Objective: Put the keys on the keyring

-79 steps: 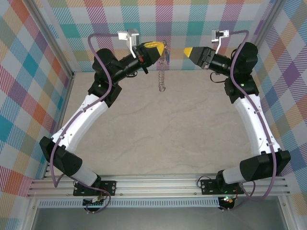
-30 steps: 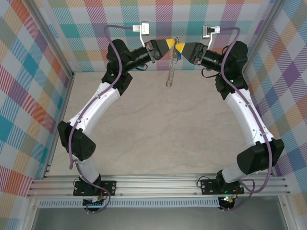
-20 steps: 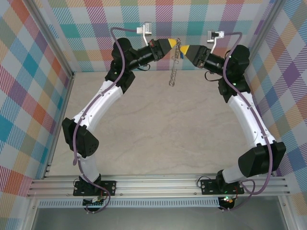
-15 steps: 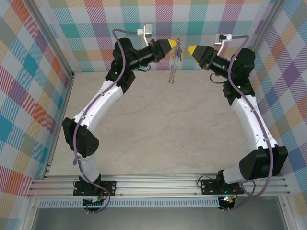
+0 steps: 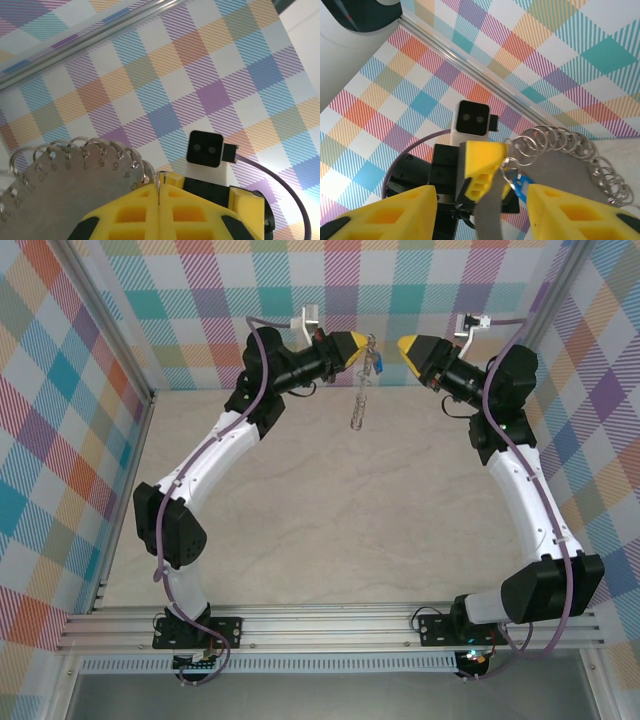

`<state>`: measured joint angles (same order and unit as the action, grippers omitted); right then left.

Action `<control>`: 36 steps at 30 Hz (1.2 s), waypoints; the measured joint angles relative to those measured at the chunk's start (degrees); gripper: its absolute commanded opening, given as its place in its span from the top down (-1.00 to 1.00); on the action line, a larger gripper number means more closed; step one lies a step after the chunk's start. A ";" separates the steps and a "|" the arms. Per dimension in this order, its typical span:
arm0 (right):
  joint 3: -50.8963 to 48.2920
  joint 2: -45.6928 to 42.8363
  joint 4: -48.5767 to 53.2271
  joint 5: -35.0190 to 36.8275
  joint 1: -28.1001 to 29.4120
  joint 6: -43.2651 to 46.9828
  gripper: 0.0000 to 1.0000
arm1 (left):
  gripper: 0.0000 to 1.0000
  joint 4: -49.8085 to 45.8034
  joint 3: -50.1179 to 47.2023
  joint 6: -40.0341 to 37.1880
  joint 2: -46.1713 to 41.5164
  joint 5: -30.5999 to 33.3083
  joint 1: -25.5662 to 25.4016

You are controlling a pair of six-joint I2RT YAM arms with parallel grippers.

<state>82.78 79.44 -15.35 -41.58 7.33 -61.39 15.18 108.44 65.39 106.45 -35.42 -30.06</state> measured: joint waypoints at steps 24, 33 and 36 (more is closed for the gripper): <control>-4.39 1.57 0.20 1.46 4.79 -0.59 0.07 | 1.00 7.56 -4.24 8.26 0.00 0.57 0.00; -4.37 1.62 3.85 2.78 4.81 4.20 0.06 | 1.00 7.91 -4.35 8.76 0.00 0.57 0.00; -4.13 1.62 6.47 3.43 4.81 7.08 0.02 | 1.00 7.91 -4.35 8.76 0.00 0.57 0.00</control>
<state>78.65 81.06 -8.88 -38.15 12.14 -54.30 23.09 104.09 74.15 106.45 -34.85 -30.06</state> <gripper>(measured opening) 0.474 0.049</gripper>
